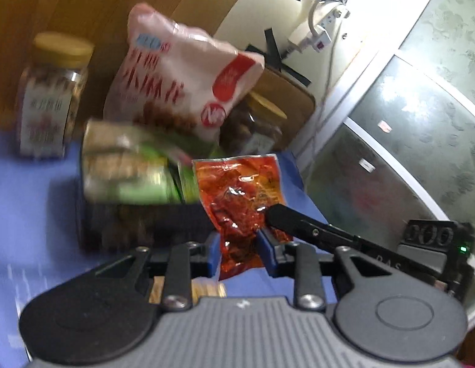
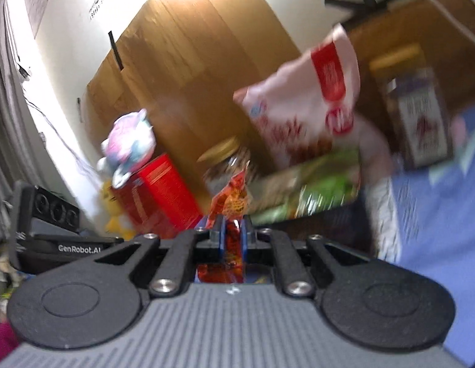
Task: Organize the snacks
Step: 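Lift the red spicy packet into the tin box and open the right gripper, then lower the left gripper onto the yellow peanut packet and close it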
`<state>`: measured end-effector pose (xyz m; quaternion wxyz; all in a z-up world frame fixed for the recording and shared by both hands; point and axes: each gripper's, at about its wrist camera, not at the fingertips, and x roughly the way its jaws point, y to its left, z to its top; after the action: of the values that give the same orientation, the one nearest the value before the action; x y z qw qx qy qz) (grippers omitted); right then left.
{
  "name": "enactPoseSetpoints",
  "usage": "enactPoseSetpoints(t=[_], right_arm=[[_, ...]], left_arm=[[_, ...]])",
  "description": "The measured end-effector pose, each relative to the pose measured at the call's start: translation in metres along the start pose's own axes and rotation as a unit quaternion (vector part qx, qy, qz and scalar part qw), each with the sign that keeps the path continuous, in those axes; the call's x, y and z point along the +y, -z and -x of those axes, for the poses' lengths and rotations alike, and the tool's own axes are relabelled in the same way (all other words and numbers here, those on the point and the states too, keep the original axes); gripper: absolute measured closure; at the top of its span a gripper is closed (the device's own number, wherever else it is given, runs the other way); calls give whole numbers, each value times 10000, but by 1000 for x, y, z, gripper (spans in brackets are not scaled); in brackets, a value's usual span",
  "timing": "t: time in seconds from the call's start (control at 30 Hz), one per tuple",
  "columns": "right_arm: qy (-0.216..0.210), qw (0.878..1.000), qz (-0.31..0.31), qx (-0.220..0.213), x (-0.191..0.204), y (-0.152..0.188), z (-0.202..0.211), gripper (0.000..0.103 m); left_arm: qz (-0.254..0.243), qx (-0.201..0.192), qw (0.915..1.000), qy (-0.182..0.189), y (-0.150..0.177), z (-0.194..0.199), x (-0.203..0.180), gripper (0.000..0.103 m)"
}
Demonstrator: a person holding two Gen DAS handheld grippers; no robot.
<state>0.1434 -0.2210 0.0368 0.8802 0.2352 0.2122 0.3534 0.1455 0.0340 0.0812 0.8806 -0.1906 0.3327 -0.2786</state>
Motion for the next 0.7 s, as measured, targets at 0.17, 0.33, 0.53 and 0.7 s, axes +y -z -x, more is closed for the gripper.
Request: enactPoseSetpoints(t=[0.17, 0.33, 0.53, 0.7], right_arm=[[308, 9986, 384, -184, -18, -22, -35, 90], [836, 9909, 1044, -135, -25, -16, -70, 86], [1524, 9753, 1569, -298, -28, -6, -76, 67], [1459, 9767, 1413, -697, -23, -14, -48, 57]], left_arm=[[-83, -26, 9994, -323, -36, -36, 11, 75], [21, 201, 9977, -643, -44, -70, 30, 75], [-211, 122, 9962, -835, -41, -78, 25, 76], [-482, -191, 9945, -912, -38, -51, 5, 67]])
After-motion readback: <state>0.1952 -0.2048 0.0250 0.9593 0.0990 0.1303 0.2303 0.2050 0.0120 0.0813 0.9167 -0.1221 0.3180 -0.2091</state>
